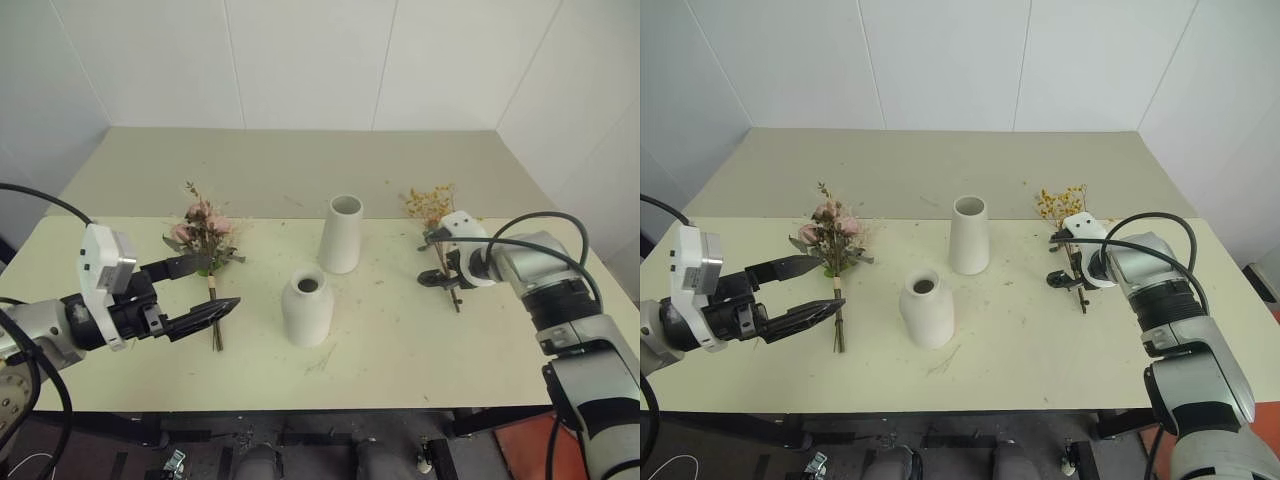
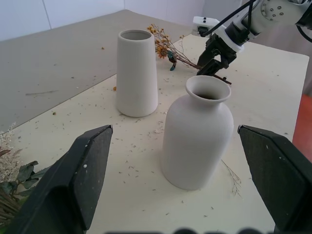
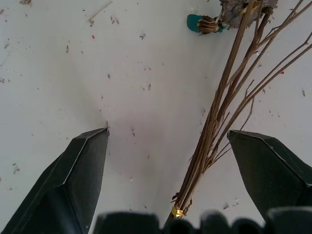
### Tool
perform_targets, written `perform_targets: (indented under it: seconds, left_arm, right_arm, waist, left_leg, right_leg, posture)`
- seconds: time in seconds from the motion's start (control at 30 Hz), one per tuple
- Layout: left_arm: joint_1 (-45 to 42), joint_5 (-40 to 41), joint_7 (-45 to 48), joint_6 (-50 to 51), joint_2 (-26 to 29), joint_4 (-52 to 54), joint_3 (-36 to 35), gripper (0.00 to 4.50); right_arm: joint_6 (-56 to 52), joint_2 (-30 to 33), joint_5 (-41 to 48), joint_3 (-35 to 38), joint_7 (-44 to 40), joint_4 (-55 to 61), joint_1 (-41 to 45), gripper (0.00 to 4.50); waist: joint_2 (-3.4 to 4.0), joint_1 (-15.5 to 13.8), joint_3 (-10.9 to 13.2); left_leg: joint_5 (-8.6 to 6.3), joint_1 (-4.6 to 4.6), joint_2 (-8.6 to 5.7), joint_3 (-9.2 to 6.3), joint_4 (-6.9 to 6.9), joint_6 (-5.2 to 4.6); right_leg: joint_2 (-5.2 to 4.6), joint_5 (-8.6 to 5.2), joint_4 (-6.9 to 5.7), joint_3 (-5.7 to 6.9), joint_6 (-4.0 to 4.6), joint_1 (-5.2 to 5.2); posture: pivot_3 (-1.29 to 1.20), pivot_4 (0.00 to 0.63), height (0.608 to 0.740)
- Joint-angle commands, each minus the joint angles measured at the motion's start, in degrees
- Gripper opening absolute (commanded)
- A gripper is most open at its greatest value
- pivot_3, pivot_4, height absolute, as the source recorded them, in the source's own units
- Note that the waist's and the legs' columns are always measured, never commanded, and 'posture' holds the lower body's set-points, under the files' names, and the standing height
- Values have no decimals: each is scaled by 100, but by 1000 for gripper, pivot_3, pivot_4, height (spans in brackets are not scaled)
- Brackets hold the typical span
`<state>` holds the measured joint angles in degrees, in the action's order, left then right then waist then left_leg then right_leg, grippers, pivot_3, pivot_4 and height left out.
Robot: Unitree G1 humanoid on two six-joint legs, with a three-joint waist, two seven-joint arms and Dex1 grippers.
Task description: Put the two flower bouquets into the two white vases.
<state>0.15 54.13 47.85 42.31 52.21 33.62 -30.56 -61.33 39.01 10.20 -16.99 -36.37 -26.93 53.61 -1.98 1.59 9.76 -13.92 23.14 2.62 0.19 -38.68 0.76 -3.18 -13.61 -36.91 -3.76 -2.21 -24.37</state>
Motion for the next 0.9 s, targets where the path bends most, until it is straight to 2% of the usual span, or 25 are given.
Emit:
perform_targets:
  seconds: [0.03, 0.2, 0.4, 0.6, 0.7, 0.8, 0.9]
  left_arm:
    - [-46, 88, -9, -141, -2, 136, -146, 4500]
    - [-40, 97, -23, -137, -10, 151, -144, 4500]
    - [-11, 101, -24, -135, -20, 167, -167, 4500]
    - [-116, 92, 24, -124, 41, 82, -115, 4500]
    - [-168, 72, 74, -123, 62, 27, -79, 4500]
    - [-219, 68, 102, -108, 75, -3, -42, 4500]
    - [-270, 52, 142, -103, 98, -50, -11, 4500]
  right_arm:
    - [216, -6, -237, 132, 24, -277, 112, 3595]
    - [326, 41, -319, 214, 6, -438, 165, 2127]
    - [25, 31, -182, 711, 80, -287, 232, 75]
    - [175, -499, 459, 2313, 697, 745, 244, 29]
    - [925, -1210, 779, 3144, 1363, 1761, 183, 29]
    - [1437, -1944, 1054, 3568, 1874, 2366, 293, 29]
    - [1789, -2488, 1306, 3603, 2058, 2695, 414, 29]
  waist:
    - [0, 15, 0]
    - [0, 12, 0]
    - [1, 38, 0]
    - [1, 109, 0]
    - [2, 128, 0]
    - [4, 120, 1]
    - [5, 106, 2]
  left_leg:
    - [0, -2, 0, 0, 0, 0]
    - [0, -6, -1, 0, 0, 0]
    - [0, 0, 0, 0, 0, 0]
    - [0, 0, 0, 0, 2, 0]
    - [0, -4, 2, -1, 9, 0]
    - [0, -2, 3, -3, 16, 0]
    - [0, -1, 3, -3, 16, 1]
  right_leg:
    - [0, 0, 0, 0, 0, 2]
    - [-1, 0, 0, 0, 0, 7]
    - [-1, 0, 0, 0, 0, 1]
    - [1, 0, -5, -2, 0, -2]
    - [3, 0, -8, -3, 0, -3]
    - [5, 0, -11, -2, 0, -10]
    - [3, 1, -11, -1, 1, -10]
  posture:
    - [0, 150, 740]
    - [0, 150, 740]
    - [0, 150, 740]
    - [0, 150, 740]
    - [0, 150, 740]
    - [0, 150, 740]
    - [0, 150, 740]
